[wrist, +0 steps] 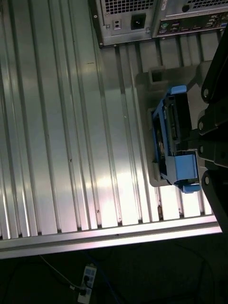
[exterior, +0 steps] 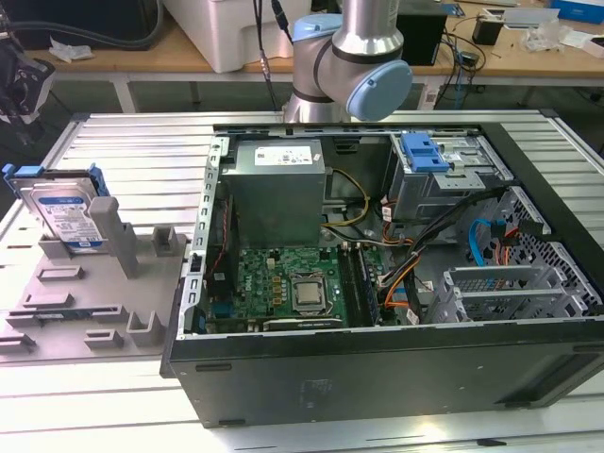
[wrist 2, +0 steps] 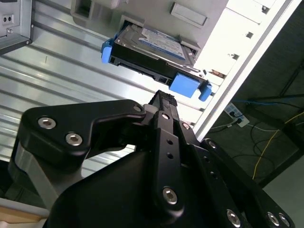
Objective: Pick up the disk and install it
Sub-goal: 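Pick up the disk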
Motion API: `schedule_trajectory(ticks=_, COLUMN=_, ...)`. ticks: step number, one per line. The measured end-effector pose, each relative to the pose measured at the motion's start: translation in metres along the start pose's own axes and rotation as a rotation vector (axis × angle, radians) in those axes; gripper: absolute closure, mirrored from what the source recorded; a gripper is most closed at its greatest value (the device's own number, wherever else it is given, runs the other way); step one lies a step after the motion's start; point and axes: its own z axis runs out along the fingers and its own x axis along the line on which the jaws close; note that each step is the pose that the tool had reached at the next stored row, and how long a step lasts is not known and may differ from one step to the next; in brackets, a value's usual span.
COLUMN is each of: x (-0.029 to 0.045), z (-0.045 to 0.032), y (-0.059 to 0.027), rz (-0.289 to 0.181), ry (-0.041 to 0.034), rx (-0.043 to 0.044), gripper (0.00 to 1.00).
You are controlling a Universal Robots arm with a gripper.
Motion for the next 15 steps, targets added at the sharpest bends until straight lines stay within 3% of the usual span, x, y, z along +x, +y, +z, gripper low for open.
schedule_trajectory(ticks=7, x=0.0, z=0.0, y=0.0, rz=0.0, ry=-0.0001, rx=0.0005, gripper=0.89)
schedule_trajectory(ticks=10, x=0.0001, z=0.0, y=0.0001, rz=-0.004, ry=0.013, rx=0.0059, gripper=0.89)
schedule_trajectory(ticks=12, x=0.0001, z=0.0, y=0.0, rz=-0.02, ry=0.027, rx=0.0077, gripper=0.89)
schedule_trajectory(ticks=15, x=0.0001, z=0.0, y=0.0, rz=-0.037, ry=0.0294, rx=0.008, gripper=0.89)
